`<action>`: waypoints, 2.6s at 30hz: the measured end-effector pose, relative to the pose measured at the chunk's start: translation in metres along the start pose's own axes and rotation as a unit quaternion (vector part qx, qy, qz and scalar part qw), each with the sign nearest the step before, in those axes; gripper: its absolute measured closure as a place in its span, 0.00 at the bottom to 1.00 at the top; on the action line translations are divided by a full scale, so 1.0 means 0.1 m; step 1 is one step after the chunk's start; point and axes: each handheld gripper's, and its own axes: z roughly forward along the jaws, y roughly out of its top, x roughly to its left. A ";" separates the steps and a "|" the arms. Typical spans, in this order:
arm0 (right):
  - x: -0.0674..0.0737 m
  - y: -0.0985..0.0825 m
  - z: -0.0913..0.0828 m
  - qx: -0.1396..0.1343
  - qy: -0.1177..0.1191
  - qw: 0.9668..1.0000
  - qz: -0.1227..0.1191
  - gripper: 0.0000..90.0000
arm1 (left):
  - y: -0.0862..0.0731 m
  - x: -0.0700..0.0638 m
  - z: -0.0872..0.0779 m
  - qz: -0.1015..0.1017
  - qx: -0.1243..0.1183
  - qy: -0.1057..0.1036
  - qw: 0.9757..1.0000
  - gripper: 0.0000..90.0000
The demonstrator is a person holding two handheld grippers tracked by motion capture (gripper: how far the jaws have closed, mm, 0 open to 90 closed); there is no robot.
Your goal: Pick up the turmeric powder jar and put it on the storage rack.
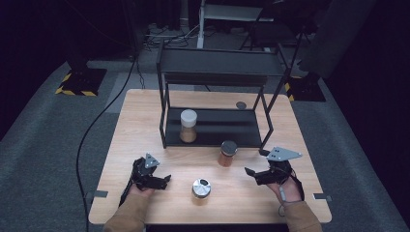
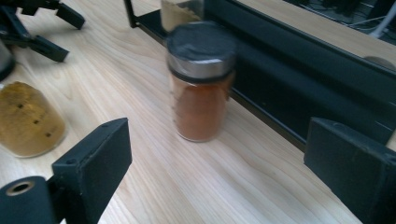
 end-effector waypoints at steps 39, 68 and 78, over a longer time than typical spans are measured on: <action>0.47 0.43 0.44 0.001 0.065 0.997 -0.037 0.08 | 0.00 0.00 0.00 0.000 0.001 0.000 1.000 0.02; 0.84 0.54 0.52 -0.006 0.096 0.995 -0.036 0.07 | 0.00 0.00 0.00 0.000 0.001 -0.001 1.000 0.02; 0.96 0.56 0.55 -0.009 0.104 0.994 -0.040 0.07 | 0.00 0.00 0.00 -0.001 0.000 -0.001 1.000 0.02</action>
